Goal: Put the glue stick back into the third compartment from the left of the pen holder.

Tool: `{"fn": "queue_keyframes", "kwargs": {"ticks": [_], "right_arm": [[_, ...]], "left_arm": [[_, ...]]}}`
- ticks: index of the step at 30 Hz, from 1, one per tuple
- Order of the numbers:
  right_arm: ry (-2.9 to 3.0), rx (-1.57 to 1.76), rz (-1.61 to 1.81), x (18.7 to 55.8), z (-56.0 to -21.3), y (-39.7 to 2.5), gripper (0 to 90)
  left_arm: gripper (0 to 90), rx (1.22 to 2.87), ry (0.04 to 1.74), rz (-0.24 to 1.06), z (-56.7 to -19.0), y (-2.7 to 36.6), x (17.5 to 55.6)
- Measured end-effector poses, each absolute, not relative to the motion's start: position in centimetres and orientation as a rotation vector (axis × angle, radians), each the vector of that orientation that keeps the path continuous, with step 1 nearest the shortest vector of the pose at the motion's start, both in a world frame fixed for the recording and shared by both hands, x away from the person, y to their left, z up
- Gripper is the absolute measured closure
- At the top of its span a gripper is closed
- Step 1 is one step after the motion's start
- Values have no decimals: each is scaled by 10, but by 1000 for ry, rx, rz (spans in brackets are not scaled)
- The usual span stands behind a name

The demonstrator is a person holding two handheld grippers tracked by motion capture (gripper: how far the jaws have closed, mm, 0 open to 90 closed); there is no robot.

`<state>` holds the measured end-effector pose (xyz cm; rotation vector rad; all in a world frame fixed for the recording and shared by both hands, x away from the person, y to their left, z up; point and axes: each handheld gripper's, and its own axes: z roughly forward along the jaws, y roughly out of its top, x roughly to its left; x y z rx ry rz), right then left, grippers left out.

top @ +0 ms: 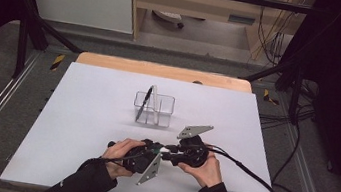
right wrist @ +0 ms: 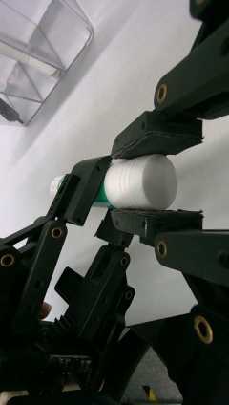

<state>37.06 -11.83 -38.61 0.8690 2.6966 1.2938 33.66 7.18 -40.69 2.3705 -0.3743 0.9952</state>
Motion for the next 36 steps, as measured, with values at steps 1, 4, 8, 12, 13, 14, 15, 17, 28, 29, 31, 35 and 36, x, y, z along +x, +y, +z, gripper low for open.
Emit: {"fn": "queue_keyframes", "kwargs": {"ticks": [1, 4, 8, 12, 13, 14, 15, 17, 28, 29, 31, 35, 36], "right_arm": [[2693, 870, 1300, 371, -386, -119, 650], [2687, 874, 1303, 370, -385, -120, 598], [2663, 892, 1311, 369, -380, -126, 530], [2618, 911, 1310, 369, -377, -135, 431], [2601, 915, 1310, 369, -377, -137, 411], [2595, 925, 1311, 369, -377, -139, 385], [2582, 932, 1312, 369, -378, -142, 348], [2558, 951, 1309, 370, -380, -148, 284], [2460, 1031, 1273, 370, -402, -181, 111], [2459, 1028, 1268, 370, -404, -184, 94], [2457, 1037, 1260, 370, -408, -188, 85], [2439, 1066, 1245, 370, -415, -196, 42], [2431, 1073, 1246, 370, -416, -198, 37]], "left_arm": [[649, 2371, -370, 991, -406, 72, 337], [649, 2399, -377, 987, -408, 73, 338], [648, 2424, -355, 978, -412, 78, 340], [648, 2421, -289, 951, -413, 82, 342], [649, 2422, -273, 948, -413, 84, 343], [648, 2418, -250, 942, -412, 85, 344], [648, 2418, -235, 932, -411, 86, 345], [648, 2411, -192, 918, -409, 89, 347], [648, 2348, 124, 754, -404, 104, 361], [648, 2341, 151, 738, -403, 105, 362], [649, 2325, 198, 707, -402, 106, 363], [648, 2296, 271, 665, -399, 107, 366], [648, 2286, 287, 653, -398, 107, 367]]}}
